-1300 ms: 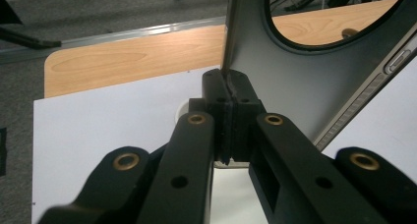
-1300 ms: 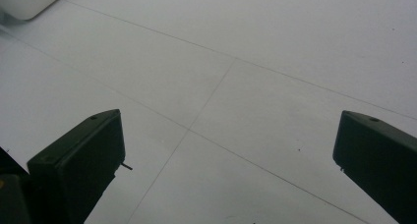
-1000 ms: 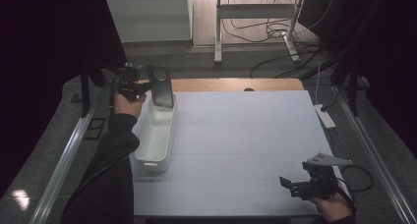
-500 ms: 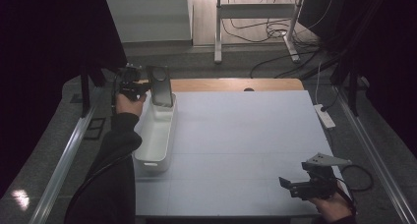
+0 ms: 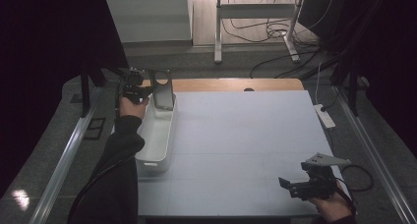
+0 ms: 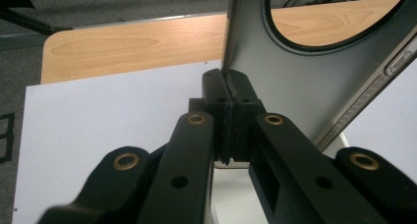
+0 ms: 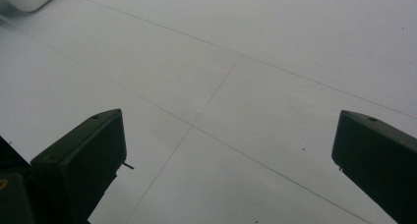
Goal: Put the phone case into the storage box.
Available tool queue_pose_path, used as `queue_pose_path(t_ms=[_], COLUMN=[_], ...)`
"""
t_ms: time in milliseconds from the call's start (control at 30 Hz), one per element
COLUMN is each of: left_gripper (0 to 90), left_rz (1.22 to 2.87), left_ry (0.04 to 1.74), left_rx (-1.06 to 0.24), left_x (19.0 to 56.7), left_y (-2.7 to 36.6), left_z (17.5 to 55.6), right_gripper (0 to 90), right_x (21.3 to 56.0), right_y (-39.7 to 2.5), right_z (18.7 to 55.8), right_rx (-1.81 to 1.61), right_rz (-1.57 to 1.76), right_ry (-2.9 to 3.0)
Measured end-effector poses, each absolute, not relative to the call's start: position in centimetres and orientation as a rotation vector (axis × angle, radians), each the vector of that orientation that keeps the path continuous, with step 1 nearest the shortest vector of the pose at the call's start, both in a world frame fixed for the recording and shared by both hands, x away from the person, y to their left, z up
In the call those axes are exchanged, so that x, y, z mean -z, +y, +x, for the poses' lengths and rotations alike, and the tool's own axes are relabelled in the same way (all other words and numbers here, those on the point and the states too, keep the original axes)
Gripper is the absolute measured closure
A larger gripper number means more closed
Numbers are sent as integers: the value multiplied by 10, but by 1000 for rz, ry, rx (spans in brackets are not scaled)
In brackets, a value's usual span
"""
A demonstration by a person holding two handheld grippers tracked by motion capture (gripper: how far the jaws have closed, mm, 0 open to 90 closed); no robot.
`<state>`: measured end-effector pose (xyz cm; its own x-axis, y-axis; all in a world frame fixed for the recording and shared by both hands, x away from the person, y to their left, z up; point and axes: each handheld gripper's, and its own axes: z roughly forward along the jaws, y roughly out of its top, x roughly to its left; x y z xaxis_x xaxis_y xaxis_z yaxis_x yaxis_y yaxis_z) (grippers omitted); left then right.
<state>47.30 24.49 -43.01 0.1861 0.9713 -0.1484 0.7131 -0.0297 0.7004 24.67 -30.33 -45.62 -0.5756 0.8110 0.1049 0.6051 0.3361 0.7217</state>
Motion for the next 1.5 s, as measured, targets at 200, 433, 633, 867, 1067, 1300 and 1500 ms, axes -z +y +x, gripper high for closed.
queue_pose_path(t_ms=[200,433,633,867,1067,1300,1500], left_gripper=[889,889,888,879,819,798,753], left_rz=[1808,1827,1845,1871,1859,1863,1871], left_ry=[1591,1598,1602,1597,1589,1575,1564], left_rx=[-491,-478,-463,-469,-473,-483,-490], left_x=[434,443,449,451,449,442,439], left_y=[244,244,243,240,241,244,245], left_z=[473,472,472,472,472,469,467], right_gripper=[2,3,4,5,5,6,6], right_x=[456,457,457,457,457,457,457], right_y=[-303,-303,-303,-302,-302,-302,-302], right_z=[247,247,247,248,248,248,248], right_rx=[-1073,-1071,-1067,-1065,-1065,-1063,-1061], right_rz=[1271,1272,1273,1270,1269,1267,1266], right_ry=[2336,2338,2340,2342,2344,2345,2345])
